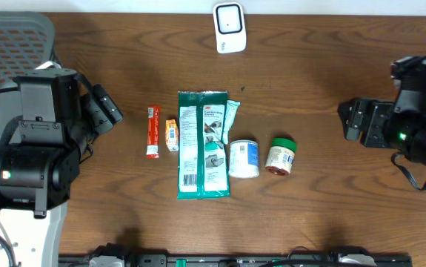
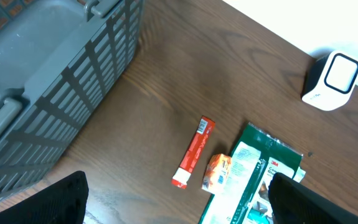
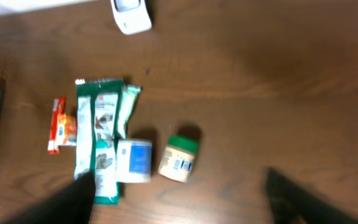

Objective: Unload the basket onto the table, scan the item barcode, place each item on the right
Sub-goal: 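Move the right gripper down onto the green-lidded Knorr jar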

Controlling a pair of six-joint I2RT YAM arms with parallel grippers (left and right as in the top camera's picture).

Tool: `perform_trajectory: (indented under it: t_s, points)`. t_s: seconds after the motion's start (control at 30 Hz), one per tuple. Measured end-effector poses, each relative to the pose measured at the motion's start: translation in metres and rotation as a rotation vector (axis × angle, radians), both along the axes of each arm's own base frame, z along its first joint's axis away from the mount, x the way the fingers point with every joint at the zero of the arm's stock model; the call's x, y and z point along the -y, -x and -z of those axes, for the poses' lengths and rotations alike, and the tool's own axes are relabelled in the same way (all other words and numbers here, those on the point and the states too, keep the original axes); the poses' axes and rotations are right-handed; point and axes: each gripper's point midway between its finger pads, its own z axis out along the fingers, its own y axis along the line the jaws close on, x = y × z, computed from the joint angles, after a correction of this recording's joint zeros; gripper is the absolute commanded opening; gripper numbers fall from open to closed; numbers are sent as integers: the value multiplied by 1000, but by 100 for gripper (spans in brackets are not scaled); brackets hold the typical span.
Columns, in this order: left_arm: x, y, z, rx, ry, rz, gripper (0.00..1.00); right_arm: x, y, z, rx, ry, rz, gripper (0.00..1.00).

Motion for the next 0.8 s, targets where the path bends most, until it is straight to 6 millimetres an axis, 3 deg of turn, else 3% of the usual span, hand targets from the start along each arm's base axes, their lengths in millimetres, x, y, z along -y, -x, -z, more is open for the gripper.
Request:
perform_trajectory:
  t_s: [0.07, 0.13, 0.2, 0.47, 0.67, 0.8]
  points:
    - [0, 0, 0, 0, 0, 0, 90, -1, 0, 8, -49, -22, 16, 34]
    - [0, 0, 0, 0, 0, 0, 90, -6, 1, 29, -183, -63, 35, 79]
    - [0, 0, 0, 1, 0, 0, 90, -10, -5, 47, -279, -75, 38, 91]
    - [0, 0, 0, 1, 0, 0, 90, -35, -51, 132, -591, -97, -4, 91]
    - [0, 0, 0, 1, 0, 0, 90, -39, -65, 186, -723, -107, 13, 93]
    - [0, 0, 0, 1, 0, 0, 90, -40, -60, 226, -803, -119, 54, 94]
